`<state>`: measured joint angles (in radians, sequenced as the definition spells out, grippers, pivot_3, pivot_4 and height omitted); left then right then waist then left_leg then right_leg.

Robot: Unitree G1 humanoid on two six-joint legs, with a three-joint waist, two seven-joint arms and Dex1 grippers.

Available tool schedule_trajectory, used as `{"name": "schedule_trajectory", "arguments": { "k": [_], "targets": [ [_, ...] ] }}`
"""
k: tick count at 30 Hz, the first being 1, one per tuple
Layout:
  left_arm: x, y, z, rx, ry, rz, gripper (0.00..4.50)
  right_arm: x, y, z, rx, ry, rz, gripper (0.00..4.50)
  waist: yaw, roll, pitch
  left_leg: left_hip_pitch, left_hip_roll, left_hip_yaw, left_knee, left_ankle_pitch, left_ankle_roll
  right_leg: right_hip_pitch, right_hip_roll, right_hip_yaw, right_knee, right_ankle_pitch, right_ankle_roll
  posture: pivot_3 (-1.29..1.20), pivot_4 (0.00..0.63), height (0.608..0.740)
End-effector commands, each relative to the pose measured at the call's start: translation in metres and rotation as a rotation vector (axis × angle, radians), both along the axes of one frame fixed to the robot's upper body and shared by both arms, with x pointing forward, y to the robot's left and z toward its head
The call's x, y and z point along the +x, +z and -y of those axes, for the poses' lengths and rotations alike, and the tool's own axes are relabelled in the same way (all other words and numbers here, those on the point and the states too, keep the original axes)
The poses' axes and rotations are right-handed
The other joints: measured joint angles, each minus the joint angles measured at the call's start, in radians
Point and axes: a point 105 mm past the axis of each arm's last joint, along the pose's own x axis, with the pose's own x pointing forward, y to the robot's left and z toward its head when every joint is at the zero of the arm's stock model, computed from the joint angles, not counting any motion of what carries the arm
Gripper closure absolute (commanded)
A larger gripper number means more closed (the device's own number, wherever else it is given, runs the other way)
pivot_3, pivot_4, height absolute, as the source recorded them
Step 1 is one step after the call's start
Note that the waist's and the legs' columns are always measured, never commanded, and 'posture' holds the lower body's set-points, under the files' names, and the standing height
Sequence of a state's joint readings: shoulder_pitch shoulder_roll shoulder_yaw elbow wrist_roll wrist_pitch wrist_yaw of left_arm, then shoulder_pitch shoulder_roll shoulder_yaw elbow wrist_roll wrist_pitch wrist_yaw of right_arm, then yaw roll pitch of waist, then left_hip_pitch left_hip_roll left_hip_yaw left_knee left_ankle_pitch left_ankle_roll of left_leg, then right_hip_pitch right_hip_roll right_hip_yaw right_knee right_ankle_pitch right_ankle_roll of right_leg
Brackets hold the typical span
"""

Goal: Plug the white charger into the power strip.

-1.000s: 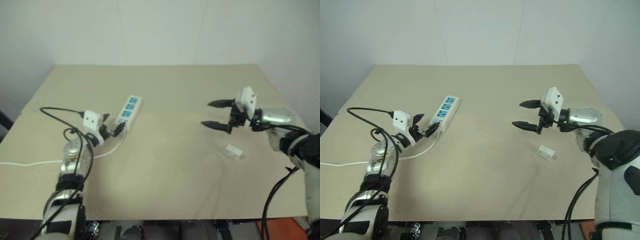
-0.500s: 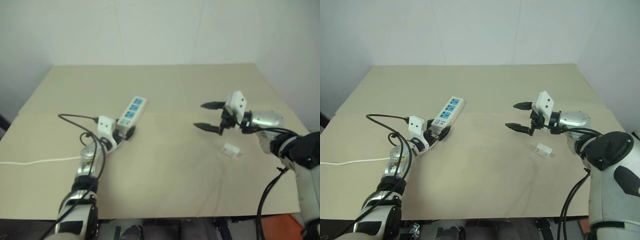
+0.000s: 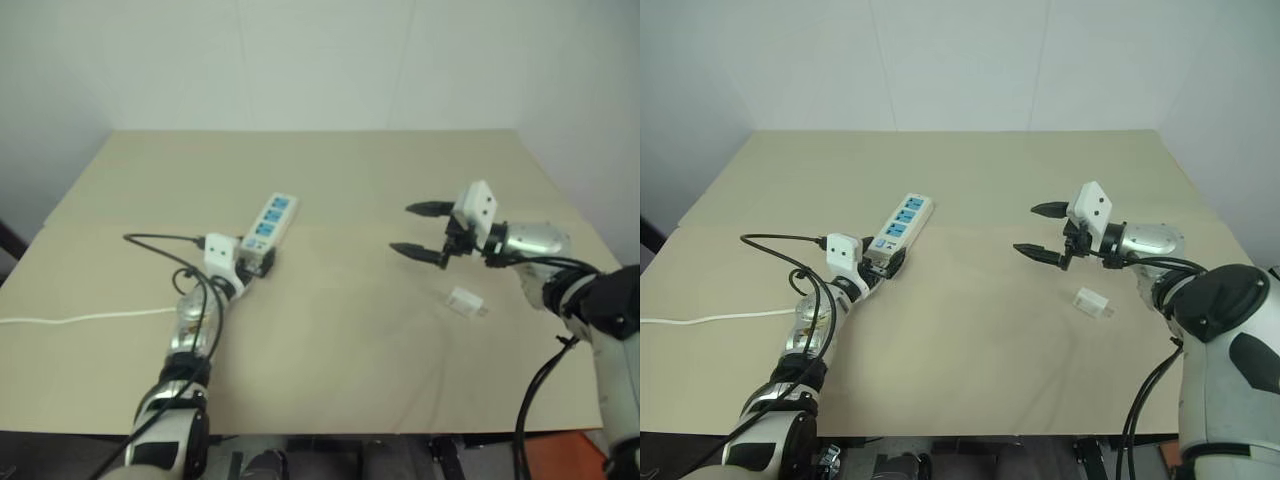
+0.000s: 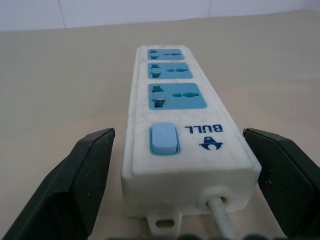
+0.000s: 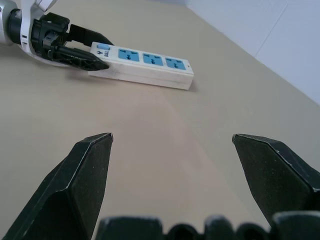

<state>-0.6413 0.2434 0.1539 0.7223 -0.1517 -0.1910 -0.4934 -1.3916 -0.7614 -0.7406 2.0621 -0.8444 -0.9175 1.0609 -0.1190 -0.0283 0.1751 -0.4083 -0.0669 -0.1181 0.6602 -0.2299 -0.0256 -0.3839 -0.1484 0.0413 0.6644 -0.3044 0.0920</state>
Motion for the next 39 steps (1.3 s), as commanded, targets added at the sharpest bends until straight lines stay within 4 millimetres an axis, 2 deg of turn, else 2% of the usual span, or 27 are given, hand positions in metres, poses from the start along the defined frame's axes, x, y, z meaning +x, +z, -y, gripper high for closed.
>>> {"name": "schedule_trajectory", "arguments": {
  "k": [1,4,12,14,16,18,20,23,25,28,31,33,35,39],
  "targets": [
    [0.002,0.000,0.005,-0.047,-0.015,-0.021,0.42,-0.004,0.002,0.005,0.014,-0.010,0.022,0.00,0.000,0.000,0.000,0.000,0.000,0.000,0.000,0.000,0.000,0.000,0.000,0.000,0.000,0.000,0.000,0.00,0.150,0.740],
    [0.002,-0.003,0.003,-0.037,-0.012,-0.037,1.19,-0.004,0.002,0.006,0.012,-0.016,0.027,0.00,-0.001,0.000,0.000,0.000,0.000,0.000,0.000,0.000,0.000,0.000,0.000,0.000,0.000,0.000,0.000,0.00,0.150,0.740],
    [-0.005,-0.007,0.009,0.009,-0.123,-0.065,1.24,-0.005,0.003,0.013,-0.027,-0.016,-0.003,0.00,-0.001,0.000,0.000,0.000,0.000,0.000,0.000,0.000,0.000,0.000,0.000,0.000,0.000,0.000,0.000,0.00,0.150,0.740],
    [-0.012,-0.005,0.015,0.026,-0.213,-0.057,1.24,-0.010,0.005,0.017,-0.102,0.026,-0.088,0.00,-0.001,0.000,0.000,0.000,0.000,0.000,0.000,0.000,0.000,0.000,0.000,0.000,0.000,0.000,0.000,0.00,0.150,0.740],
    [-0.018,-0.003,0.018,0.034,-0.290,-0.063,1.24,-0.015,0.010,0.022,-0.234,0.066,-0.265,0.00,-0.003,0.000,-0.001,0.000,0.000,0.000,0.000,0.000,0.000,0.000,0.000,0.000,0.000,0.000,0.000,0.00,0.150,0.740],
    [-0.026,0.000,0.021,0.063,-0.375,-0.054,1.24,-0.019,0.024,0.024,-0.329,0.054,-0.446,0.00,-0.003,0.002,0.000,-0.001,-0.001,0.000,0.000,0.000,0.000,-0.002,0.000,0.001,0.001,0.000,0.000,0.00,0.150,0.740],
    [-0.032,0.001,0.023,0.099,-0.446,-0.052,1.24,-0.020,0.039,0.020,-0.345,0.038,-0.527,0.00,-0.003,0.002,-0.001,0.000,0.000,0.000,0.000,0.000,0.000,-0.004,0.001,0.001,0.004,0.000,0.000,0.00,0.150,0.740],
    [-0.048,0.001,0.028,0.193,-0.615,-0.061,1.24,-0.023,0.052,0.007,-0.383,-0.148,-0.840,0.00,-0.005,0.003,-0.001,0.002,0.000,0.000,0.000,0.000,0.000,-0.004,0.001,0.001,0.008,0.000,0.000,0.00,0.150,0.740],
    [-0.059,0.001,0.031,0.225,-0.709,-0.064,1.24,-0.022,0.049,0.001,-0.420,-0.283,-0.948,0.00,-0.003,0.004,-0.002,0.002,0.001,0.001,0.000,0.000,0.000,-0.006,0.001,0.002,0.013,0.000,0.000,0.00,0.150,0.740],
    [-0.069,0.003,0.036,0.225,-0.813,-0.063,1.24,-0.020,0.023,-0.004,-0.521,-0.482,-1.059,0.00,0.002,0.004,-0.002,0.004,0.001,0.001,0.001,0.001,-0.001,-0.007,0.001,0.001,0.017,0.000,0.000,0.00,0.150,0.740],
    [-0.077,0.004,0.041,0.187,-0.887,-0.072,1.24,-0.018,0.006,-0.008,-0.542,-0.611,-1.093,0.00,0.012,0.004,-0.002,0.002,0.000,-0.001,0.003,0.001,-0.002,-0.009,0.000,0.001,0.018,0.000,0.000,0.00,0.150,0.740],
    [-0.079,0.004,0.043,0.161,-0.915,-0.088,1.24,-0.014,0.000,-0.007,-0.588,-0.671,-1.058,0.00,0.016,0.004,-0.002,0.001,0.000,-0.003,0.003,0.001,-0.002,-0.011,0.000,0.002,0.020,0.000,0.000,0.00,0.150,0.740],
    [-0.081,0.004,0.044,0.154,-0.932,-0.104,1.24,-0.007,-0.001,-0.005,-0.641,-0.653,-0.978,0.00,0.018,0.004,-0.002,-0.003,0.000,-0.005,0.003,0.002,-0.003,-0.016,0.000,0.002,0.022,0.000,0.000,0.00,0.150,0.740],
    [-0.080,0.004,0.045,0.147,-0.935,-0.113,1.24,0.007,-0.004,0.008,-0.694,-0.506,-0.786,0.00,0.018,0.004,-0.003,-0.006,-0.002,-0.004,0.005,0.002,-0.003,-0.021,-0.002,0.002,0.027,0.000,0.000,0.00,0.150,0.740]
  ]
}}
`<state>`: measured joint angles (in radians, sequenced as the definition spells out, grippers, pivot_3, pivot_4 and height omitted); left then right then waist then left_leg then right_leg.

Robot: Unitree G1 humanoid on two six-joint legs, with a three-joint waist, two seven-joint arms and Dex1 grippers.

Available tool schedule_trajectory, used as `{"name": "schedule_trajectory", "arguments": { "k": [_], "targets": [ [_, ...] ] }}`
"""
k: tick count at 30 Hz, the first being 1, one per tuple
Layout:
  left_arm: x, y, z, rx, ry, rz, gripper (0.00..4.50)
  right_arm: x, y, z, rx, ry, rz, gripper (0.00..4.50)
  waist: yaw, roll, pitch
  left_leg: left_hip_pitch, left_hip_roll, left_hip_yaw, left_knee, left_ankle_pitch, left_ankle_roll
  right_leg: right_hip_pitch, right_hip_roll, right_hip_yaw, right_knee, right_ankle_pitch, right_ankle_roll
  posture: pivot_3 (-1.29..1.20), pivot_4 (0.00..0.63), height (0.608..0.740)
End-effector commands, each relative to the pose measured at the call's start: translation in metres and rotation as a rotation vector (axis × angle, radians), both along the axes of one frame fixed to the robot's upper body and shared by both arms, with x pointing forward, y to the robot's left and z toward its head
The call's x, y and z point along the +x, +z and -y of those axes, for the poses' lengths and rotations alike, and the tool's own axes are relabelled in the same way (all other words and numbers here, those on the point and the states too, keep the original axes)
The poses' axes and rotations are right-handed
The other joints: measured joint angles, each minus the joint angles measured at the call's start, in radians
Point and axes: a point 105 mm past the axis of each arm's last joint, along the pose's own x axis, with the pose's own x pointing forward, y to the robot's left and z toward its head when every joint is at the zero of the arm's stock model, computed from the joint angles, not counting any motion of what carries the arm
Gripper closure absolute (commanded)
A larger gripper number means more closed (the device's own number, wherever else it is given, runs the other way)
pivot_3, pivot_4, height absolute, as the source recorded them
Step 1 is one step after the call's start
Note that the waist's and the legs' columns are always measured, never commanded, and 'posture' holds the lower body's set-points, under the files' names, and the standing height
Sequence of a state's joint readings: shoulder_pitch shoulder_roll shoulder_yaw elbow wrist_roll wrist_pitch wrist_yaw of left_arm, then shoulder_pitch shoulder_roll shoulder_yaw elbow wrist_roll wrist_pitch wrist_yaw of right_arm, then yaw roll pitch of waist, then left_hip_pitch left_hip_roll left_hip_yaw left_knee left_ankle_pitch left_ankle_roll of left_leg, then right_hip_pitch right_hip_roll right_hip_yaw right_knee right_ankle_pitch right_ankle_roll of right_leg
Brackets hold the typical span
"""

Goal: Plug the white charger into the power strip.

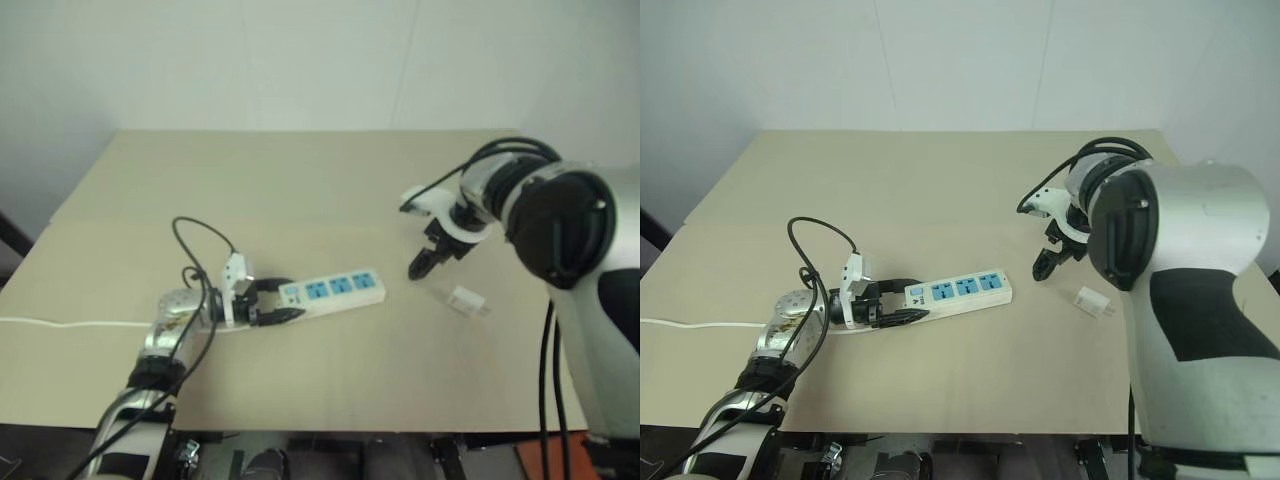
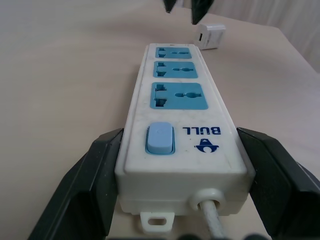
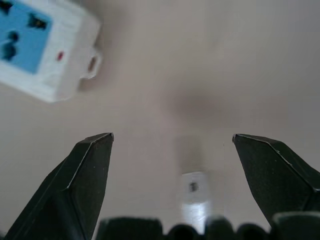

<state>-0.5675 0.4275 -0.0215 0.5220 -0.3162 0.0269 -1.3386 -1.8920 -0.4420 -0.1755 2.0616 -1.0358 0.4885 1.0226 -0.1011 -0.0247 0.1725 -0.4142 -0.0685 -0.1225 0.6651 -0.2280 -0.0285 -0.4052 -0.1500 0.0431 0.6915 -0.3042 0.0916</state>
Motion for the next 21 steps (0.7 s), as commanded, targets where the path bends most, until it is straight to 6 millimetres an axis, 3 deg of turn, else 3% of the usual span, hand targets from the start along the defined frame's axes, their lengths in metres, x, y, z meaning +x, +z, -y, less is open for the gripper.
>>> {"name": "schedule_trajectory", "arguments": {
  "k": [1,10,15,21],
  "targets": [
    [-0.002,0.009,0.005,-0.015,-0.036,0.023,1.24,0.002,-0.003,0.015,-0.002,0.110,0.052,0.00,0.000,0.000,0.000,0.000,0.000,0.001,0.000,0.000,0.000,0.000,0.000,0.000,0.000,0.000,0.000,0.00,0.150,0.740],
    [0.004,0.010,0.006,0.002,-0.037,0.030,1.24,-0.012,-0.017,0.037,0.031,0.082,-0.047,0.00,-0.027,0.000,0.000,0.000,0.000,0.007,0.002,0.000,0.000,0.001,-0.001,0.000,-0.001,0.000,0.000,0.00,0.150,0.740],
    [0.005,0.008,0.008,0.007,-0.043,0.029,1.24,-0.016,-0.019,0.036,0.040,0.042,-0.091,0.00,-0.028,0.000,0.000,0.000,0.000,0.008,0.004,0.000,0.001,0.001,-0.001,0.000,0.001,0.000,0.000,0.00,0.150,0.740],
    [0.007,0.007,0.009,0.019,-0.037,0.039,1.24,-0.018,-0.035,0.038,0.082,0.194,-0.080,0.00,-0.024,-0.001,0.000,0.000,0.000,0.008,0.005,0.000,0.001,0.002,-0.001,0.000,0.001,0.000,0.000,0.00,0.150,0.740]
  ]
}}
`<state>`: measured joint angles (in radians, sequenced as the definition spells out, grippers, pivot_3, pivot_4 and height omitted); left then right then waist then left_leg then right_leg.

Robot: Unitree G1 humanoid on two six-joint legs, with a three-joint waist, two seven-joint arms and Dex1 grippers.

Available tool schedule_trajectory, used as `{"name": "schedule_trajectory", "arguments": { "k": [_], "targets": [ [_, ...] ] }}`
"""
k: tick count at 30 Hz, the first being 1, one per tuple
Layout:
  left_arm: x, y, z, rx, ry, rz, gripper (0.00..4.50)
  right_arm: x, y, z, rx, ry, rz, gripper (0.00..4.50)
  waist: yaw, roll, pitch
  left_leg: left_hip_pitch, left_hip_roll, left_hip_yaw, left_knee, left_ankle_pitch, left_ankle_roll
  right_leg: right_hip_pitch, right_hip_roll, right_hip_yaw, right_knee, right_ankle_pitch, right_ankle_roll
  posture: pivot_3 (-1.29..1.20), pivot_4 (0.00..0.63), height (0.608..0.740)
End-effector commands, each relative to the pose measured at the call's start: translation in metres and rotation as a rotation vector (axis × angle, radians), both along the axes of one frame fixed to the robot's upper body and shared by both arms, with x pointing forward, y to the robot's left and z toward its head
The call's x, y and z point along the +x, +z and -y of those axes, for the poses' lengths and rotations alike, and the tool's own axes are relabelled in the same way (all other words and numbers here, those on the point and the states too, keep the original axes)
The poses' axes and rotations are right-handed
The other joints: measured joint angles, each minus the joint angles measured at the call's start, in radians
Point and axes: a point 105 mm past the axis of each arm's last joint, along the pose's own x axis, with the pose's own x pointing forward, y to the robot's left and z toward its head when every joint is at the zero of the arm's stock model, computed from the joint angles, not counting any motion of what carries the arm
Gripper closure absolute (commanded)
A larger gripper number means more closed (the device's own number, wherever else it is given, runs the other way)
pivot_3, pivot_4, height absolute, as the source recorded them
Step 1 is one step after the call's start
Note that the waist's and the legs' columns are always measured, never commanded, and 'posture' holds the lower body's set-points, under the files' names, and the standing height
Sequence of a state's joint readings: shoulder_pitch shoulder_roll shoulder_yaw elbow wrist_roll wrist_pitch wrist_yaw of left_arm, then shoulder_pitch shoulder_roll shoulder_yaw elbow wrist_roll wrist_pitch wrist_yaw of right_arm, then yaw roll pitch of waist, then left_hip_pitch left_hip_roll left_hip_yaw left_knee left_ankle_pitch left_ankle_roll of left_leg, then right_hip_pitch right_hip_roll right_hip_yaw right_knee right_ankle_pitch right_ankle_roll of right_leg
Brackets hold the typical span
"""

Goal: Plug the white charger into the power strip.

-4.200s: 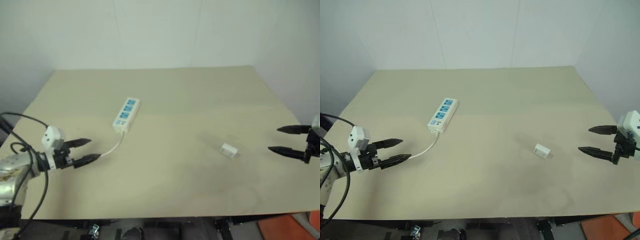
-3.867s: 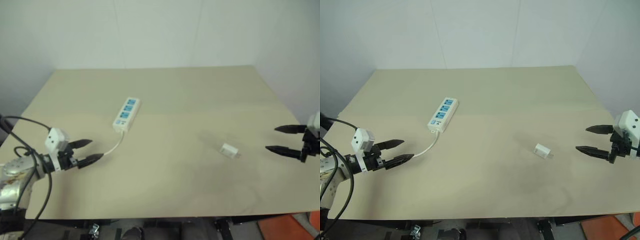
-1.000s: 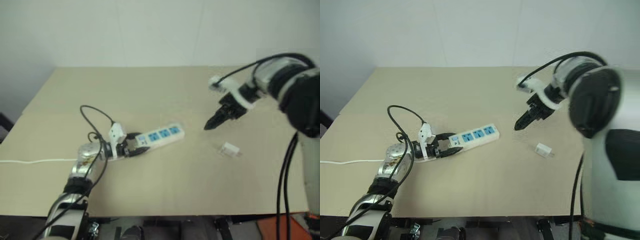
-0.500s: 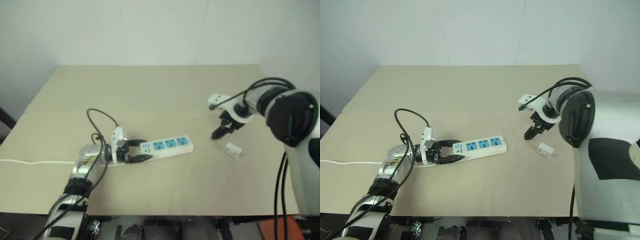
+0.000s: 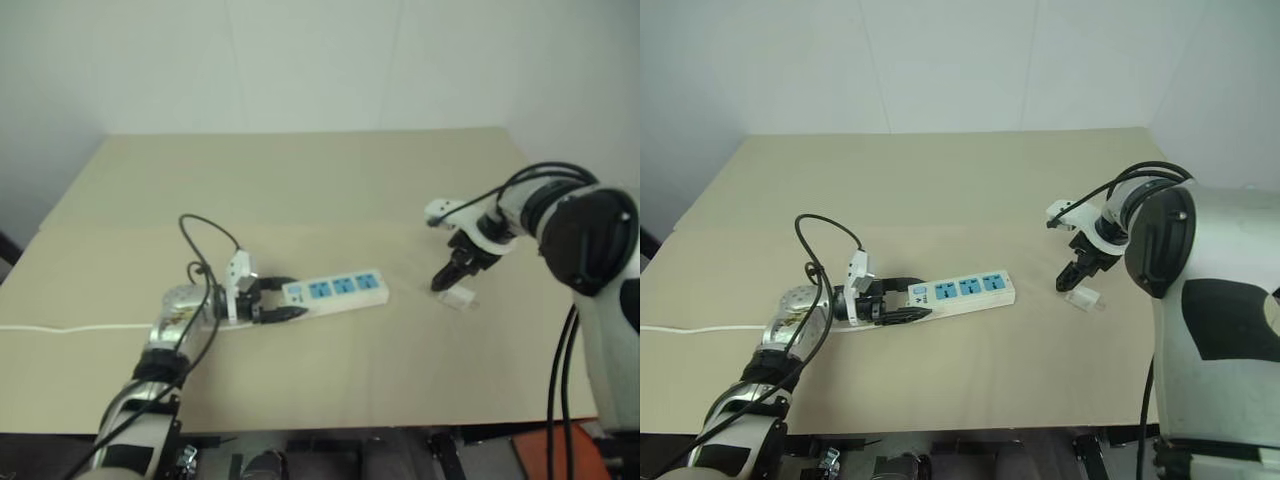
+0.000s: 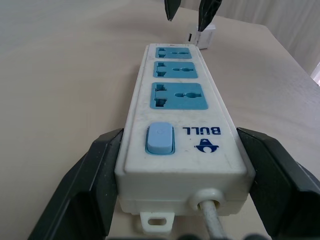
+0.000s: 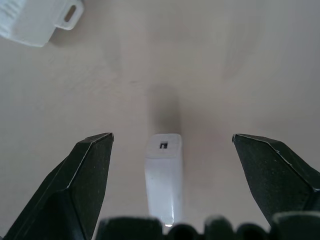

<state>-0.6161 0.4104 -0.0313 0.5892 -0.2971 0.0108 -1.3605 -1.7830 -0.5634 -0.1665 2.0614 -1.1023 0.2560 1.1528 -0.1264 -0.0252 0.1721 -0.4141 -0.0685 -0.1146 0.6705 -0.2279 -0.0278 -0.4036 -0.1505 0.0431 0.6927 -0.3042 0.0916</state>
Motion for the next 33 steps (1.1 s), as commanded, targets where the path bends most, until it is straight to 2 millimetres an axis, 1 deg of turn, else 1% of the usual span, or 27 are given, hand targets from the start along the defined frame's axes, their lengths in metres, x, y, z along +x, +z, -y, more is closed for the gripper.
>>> {"name": "schedule_trajectory", "arguments": {
  "k": [1,5,9,11,14,16,20,24,27,30,33],
  "targets": [
    [0.003,0.007,0.003,0.013,-0.009,0.051,1.24,-0.006,-0.013,0.006,0.044,0.117,0.010,0.00,0.003,0.000,0.000,0.000,0.000,0.000,0.000,0.000,0.000,0.000,0.000,0.000,0.000,0.000,0.000,0.00,0.150,0.740],
    [0.003,0.007,0.004,0.012,-0.013,0.049,1.24,-0.010,-0.026,0.016,0.053,0.194,0.038,0.00,0.001,0.000,0.000,0.000,0.000,0.001,0.001,0.000,0.000,0.000,0.000,0.000,0.000,0.000,0.000,0.00,0.150,0.740],
    [0.000,0.007,0.005,0.014,-0.038,0.034,1.24,-0.013,-0.032,0.025,0.057,0.184,0.047,0.00,-0.001,0.000,0.000,0.000,0.000,0.001,0.001,0.000,0.000,0.001,0.000,0.000,-0.001,0.000,0.000,0.00,0.150,0.740],
    [0.000,0.007,0.004,0.013,-0.036,0.034,1.24,-0.012,-0.032,0.024,0.055,0.167,0.042,0.00,-0.001,0.000,0.000,0.000,0.000,0.001,0.003,0.000,0.000,0.001,0.000,0.000,-0.001,0.000,0.000,0.00,0.150,0.740],
    [0.000,0.006,0.003,0.016,-0.033,0.033,1.24,-0.009,-0.025,0.015,0.048,0.096,0.003,0.00,-0.001,0.000,0.000,0.000,0.000,0.001,0.004,0.000,0.001,0.002,0.000,0.000,0.000,0.000,0.000,0.00,0.150,0.740],
    [0.000,0.006,0.003,0.017,-0.031,0.034,1.24,-0.009,-0.021,0.006,0.026,0.010,-0.049,0.00,-0.004,0.000,0.000,0.000,0.000,0.002,0.005,0.000,0.001,0.002,0.000,0.000,0.001,0.000,0.000,0.00,0.150,0.740],
    [0.000,0.006,0.002,0.020,-0.029,0.033,1.24,-0.013,-0.020,-0.009,-0.080,-0.179,-0.141,0.00,-0.002,0.000,0.000,0.000,0.000,0.001,0.006,0.000,0.001,0.001,0.000,0.000,0.005,0.000,0.000,0.00,0.150,0.740],
    [-0.001,0.004,0.002,0.020,-0.032,0.032,1.24,-0.014,-0.016,-0.019,-0.123,-0.265,-0.143,0.00,0.006,0.000,0.000,0.000,0.000,-0.001,0.007,0.000,0.001,0.000,0.000,0.000,0.006,0.000,0.000,0.00,0.150,0.740],
    [-0.001,0.004,0.002,0.017,-0.025,0.034,1.24,-0.013,-0.014,-0.020,-0.134,-0.287,-0.136,0.00,0.007,0.000,0.000,0.000,-0.001,-0.005,0.007,0.000,0.001,0.000,0.000,0.000,0.006,0.000,0.000,0.00,0.150,0.740],
    [-0.001,0.002,0.001,0.022,-0.021,0.037,1.24,-0.014,-0.017,-0.013,-0.149,-0.298,-0.136,0.00,0.005,0.000,0.000,0.000,-0.001,-0.008,0.007,-0.001,0.001,0.000,0.000,0.000,0.006,0.000,0.000,0.00,0.150,0.740],
    [-0.002,0.002,0.001,0.021,-0.019,0.037,1.24,-0.012,-0.018,-0.005,-0.146,-0.248,-0.114,0.00,0.005,0.000,0.000,0.000,-0.001,-0.008,0.007,-0.001,0.001,0.000,0.000,0.001,0.006,0.000,0.000,0.00,0.150,0.740]
  ]
}}
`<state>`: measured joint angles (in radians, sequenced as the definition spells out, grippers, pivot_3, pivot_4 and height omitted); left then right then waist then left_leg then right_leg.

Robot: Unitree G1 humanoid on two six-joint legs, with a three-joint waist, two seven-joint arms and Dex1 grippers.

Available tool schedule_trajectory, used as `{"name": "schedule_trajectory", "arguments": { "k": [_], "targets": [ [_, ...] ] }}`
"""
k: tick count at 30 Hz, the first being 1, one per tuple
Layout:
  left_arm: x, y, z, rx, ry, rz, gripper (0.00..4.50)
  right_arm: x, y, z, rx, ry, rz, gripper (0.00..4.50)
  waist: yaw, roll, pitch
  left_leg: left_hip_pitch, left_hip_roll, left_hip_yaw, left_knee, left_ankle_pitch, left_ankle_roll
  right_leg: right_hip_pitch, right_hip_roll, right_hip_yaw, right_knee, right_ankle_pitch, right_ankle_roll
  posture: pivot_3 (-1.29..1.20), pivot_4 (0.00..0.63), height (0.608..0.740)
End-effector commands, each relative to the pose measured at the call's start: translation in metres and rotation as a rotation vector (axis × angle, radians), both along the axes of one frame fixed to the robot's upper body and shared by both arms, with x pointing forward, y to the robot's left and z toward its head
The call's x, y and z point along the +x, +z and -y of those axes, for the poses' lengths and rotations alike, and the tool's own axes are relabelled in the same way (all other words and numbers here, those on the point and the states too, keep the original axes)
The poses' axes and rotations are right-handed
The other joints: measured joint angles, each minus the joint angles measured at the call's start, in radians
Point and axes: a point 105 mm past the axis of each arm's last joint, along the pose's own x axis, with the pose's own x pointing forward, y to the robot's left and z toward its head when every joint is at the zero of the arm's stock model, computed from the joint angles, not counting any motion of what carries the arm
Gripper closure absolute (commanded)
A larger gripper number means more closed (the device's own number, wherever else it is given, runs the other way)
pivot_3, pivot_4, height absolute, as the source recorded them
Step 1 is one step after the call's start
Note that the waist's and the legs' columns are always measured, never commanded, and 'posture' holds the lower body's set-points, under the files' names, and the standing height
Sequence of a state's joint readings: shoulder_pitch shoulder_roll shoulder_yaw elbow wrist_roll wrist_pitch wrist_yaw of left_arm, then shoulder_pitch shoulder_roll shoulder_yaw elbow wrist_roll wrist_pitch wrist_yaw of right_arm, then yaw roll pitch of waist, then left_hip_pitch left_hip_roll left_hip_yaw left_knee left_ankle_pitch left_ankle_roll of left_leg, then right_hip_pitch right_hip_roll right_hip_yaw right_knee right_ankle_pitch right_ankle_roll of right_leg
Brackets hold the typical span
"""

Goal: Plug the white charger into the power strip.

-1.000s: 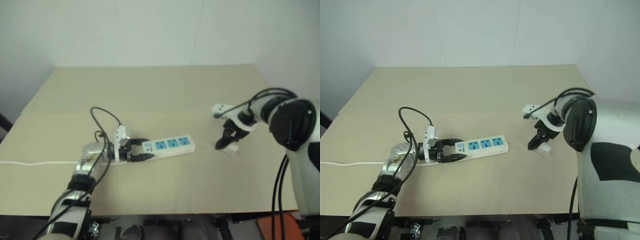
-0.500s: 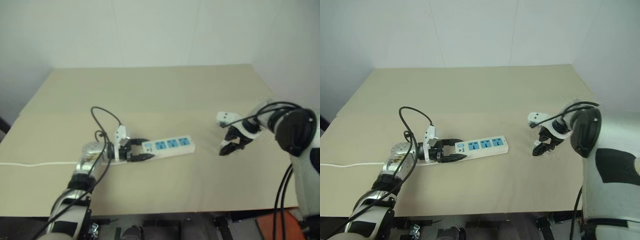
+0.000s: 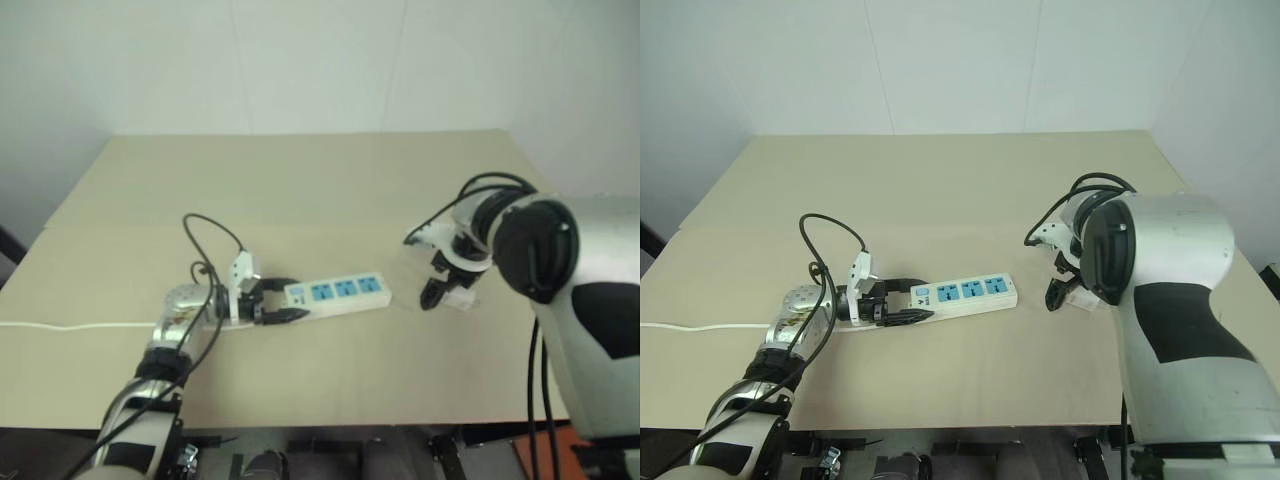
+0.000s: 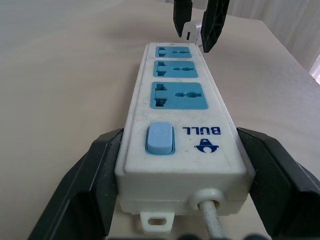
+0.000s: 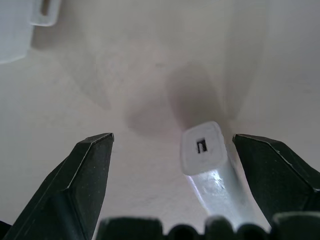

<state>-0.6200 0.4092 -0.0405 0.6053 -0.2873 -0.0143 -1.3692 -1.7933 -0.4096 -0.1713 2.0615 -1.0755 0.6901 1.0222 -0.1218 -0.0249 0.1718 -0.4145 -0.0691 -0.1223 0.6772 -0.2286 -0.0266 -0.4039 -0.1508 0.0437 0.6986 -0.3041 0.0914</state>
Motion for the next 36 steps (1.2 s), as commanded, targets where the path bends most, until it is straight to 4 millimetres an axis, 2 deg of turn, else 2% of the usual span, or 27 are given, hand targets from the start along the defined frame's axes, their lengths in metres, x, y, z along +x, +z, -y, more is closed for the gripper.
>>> {"name": "schedule_trajectory", "arguments": {
  "k": [1,5,8,13,25,29,36],
  "targets": [
    [-0.001,0.004,0.000,0.005,-0.005,0.029,1.24,-0.001,0.000,0.015,0.004,0.055,0.013,0.00,0.000,0.000,0.000,0.000,0.000,0.000,0.000,0.000,0.000,0.000,0.000,0.000,0.000,0.000,0.000,0.00,0.150,0.740],
    [-0.001,0.004,0.000,0.003,-0.002,0.030,1.24,0.001,-0.001,0.027,0.033,0.126,0.045,0.00,-0.001,0.000,0.000,0.000,0.000,0.001,0.000,0.000,0.001,0.000,0.000,0.000,0.000,0.000,0.000,0.00,0.150,0.740],
    [0.000,0.003,0.000,0.006,-0.001,0.032,1.24,0.003,-0.001,0.033,0.084,0.277,0.094,0.00,-0.002,0.000,0.000,0.000,0.000,0.006,0.000,0.000,0.001,0.000,0.000,0.000,-0.001,0.000,0.000,0.00,0.150,0.740],
    [0.000,0.005,0.001,0.003,-0.007,0.030,1.24,0.002,-0.003,0.039,0.114,0.346,0.117,0.00,-0.004,0.000,0.000,0.000,0.000,0.009,0.000,0.000,0.001,0.000,0.000,0.000,-0.003,0.000,0.000,0.00,0.150,0.740],
    [-0.001,0.004,0.001,0.008,-0.009,0.032,1.24,0.005,-0.006,0.023,0.140,0.364,0.110,0.00,-0.003,0.000,0.000,0.000,0.000,0.009,0.000,0.000,0.000,0.001,0.000,0.000,-0.003,0.000,0.000,0.00,0.150,0.740],
    [-0.001,0.003,0.000,0.011,-0.005,0.031,1.24,0.004,-0.009,0.022,0.141,0.378,0.107,0.86,-0.003,0.000,0.000,0.000,0.000,0.009,0.000,0.000,0.000,0.001,0.000,0.000,-0.003,0.000,0.000,0.00,0.150,0.740],
    [-0.001,0.001,-0.001,0.016,-0.001,0.032,1.24,0.004,-0.012,0.028,0.143,0.440,0.133,3.31,-0.004,0.000,0.000,0.000,0.000,0.009,0.000,0.000,0.000,0.001,0.000,0.000,-0.003,0.000,0.000,0.00,0.150,0.740]
  ]
}}
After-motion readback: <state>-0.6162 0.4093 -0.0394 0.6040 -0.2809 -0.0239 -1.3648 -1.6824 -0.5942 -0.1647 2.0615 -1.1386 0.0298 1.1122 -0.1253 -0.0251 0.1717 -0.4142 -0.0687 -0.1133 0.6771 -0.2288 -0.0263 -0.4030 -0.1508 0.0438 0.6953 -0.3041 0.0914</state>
